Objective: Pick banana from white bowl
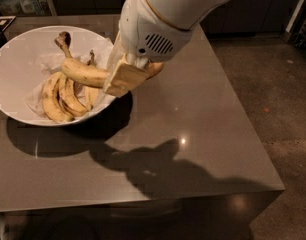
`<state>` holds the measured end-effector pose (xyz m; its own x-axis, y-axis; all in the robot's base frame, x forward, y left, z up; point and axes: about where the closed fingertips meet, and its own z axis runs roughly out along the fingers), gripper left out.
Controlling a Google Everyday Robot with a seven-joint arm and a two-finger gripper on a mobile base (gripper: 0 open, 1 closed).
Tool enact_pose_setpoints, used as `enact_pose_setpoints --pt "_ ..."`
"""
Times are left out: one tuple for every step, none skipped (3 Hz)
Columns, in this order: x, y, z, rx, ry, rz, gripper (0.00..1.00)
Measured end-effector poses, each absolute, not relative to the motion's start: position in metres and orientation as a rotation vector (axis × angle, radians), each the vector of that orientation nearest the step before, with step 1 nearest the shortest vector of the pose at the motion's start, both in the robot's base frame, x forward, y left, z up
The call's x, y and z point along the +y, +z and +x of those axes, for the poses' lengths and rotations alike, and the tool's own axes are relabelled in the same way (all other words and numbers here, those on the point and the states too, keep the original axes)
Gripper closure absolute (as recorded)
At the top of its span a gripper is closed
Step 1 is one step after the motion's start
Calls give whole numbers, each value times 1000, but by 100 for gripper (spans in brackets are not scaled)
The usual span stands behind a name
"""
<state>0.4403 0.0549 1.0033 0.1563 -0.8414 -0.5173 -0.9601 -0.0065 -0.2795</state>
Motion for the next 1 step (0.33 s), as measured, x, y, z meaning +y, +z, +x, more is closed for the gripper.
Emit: enact_pose_setpoints --pt "54 1002 439 1713 274 -1866 100"
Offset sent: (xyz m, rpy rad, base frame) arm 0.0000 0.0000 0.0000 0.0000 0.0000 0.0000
